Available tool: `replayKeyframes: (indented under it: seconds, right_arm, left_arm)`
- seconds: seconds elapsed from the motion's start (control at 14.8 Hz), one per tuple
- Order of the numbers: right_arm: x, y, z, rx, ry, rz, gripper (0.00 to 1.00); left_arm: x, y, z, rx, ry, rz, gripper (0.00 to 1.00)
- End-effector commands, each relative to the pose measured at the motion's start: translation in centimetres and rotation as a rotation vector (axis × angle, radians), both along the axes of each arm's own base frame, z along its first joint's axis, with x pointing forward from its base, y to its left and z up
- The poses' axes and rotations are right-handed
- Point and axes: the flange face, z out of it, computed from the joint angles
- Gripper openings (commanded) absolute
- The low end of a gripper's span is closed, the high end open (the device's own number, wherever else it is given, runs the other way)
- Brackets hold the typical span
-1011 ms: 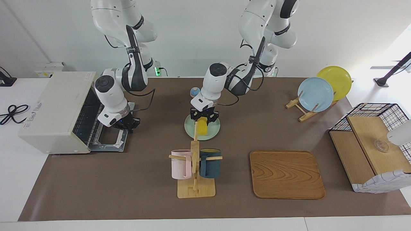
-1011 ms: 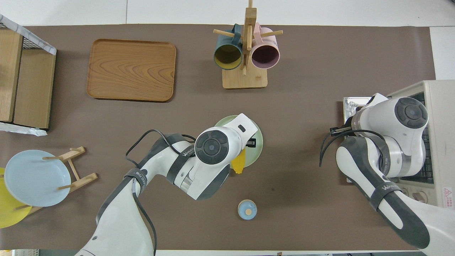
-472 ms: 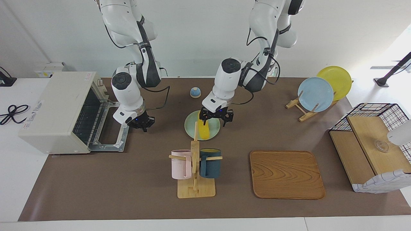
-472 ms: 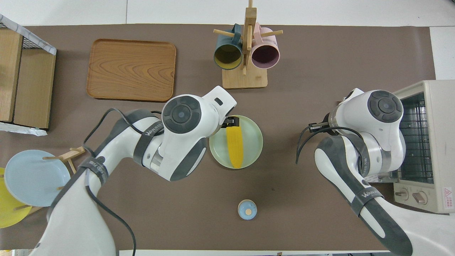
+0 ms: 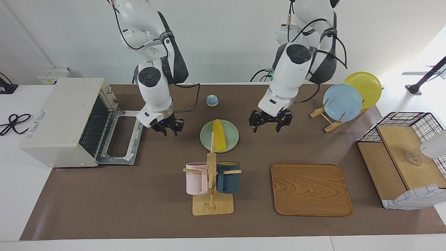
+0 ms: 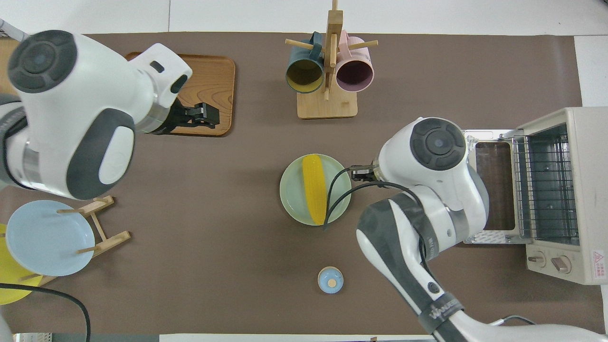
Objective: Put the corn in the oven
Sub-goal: 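Release the corn and retract the left gripper while the right gripper reaches it, then grasp the corn on the green plate with the right gripper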
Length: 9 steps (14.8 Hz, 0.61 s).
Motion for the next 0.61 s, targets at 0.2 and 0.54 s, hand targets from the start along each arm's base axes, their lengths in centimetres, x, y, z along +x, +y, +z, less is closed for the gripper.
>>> replayKeyframes:
  seconds: [0.2,0.54]
  right_arm:
    - [-3.5,13.8,0.2,0.032,-0.035,-0.046,0.64]
    - [-3.4,21.6,-5.7,-0.017,-0.091,-0.061,0.61]
  left_arm:
    - [-1.5,7.5,5.1,0.053,0.009,0.035,1.00]
    - [-3.1,8.8,6.9,0.095,0.032,0.040,1.00]
